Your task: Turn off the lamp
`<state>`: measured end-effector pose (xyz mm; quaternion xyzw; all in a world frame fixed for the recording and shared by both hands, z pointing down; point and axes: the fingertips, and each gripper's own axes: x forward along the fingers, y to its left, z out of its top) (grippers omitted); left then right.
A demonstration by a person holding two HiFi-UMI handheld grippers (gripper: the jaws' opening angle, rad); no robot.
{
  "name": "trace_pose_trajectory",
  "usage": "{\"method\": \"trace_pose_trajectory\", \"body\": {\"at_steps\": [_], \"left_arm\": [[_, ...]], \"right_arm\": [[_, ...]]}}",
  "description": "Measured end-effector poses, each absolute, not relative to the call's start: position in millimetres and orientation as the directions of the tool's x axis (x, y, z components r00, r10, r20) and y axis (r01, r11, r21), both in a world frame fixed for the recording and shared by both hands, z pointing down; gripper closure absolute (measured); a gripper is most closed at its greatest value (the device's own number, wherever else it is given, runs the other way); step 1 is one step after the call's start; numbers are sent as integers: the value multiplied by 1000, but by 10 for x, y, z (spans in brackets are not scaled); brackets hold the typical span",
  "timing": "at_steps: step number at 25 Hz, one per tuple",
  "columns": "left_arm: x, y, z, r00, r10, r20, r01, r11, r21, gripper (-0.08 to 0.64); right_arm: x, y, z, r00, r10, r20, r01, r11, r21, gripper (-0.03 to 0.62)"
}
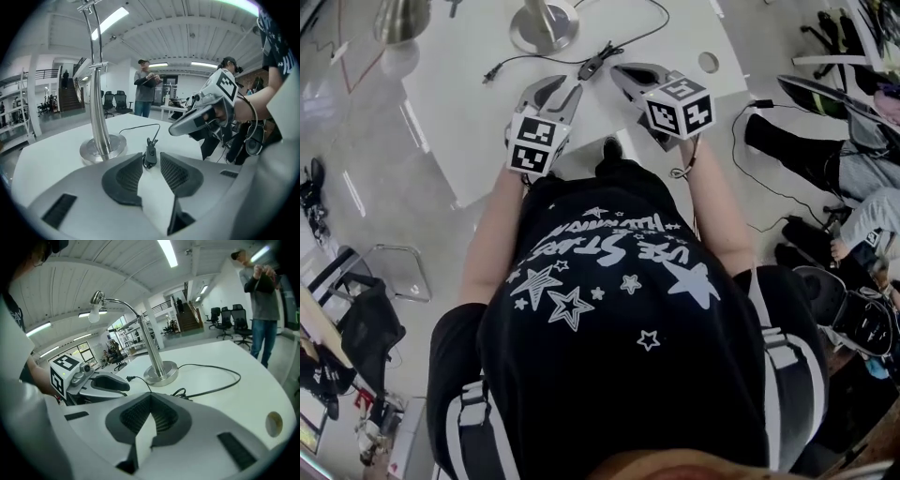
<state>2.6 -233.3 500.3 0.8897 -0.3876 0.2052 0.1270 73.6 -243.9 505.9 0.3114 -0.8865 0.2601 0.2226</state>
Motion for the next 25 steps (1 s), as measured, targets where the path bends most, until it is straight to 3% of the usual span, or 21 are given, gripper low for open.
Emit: {"method": "trace_pose_trajectory", "body": {"at_steps": [9, 15, 25], "left_arm": [[-436, -2028, 4707, 697, -615, 370, -692, -712, 120, 433], [-808, -1912, 4607, 699, -638, 322, -698, -708, 113, 526], [-1081, -1839, 4190, 772, -583, 253, -623, -773, 119, 551]], "right_arm": [[448, -2084, 4973, -650, -529, 545, -741, 601, -301, 588], [223, -1816, 4920, -612, -573, 545, -778, 562, -283, 588], [41, -1502, 4619, -501, -678, 539, -863, 443, -245, 588]]}}
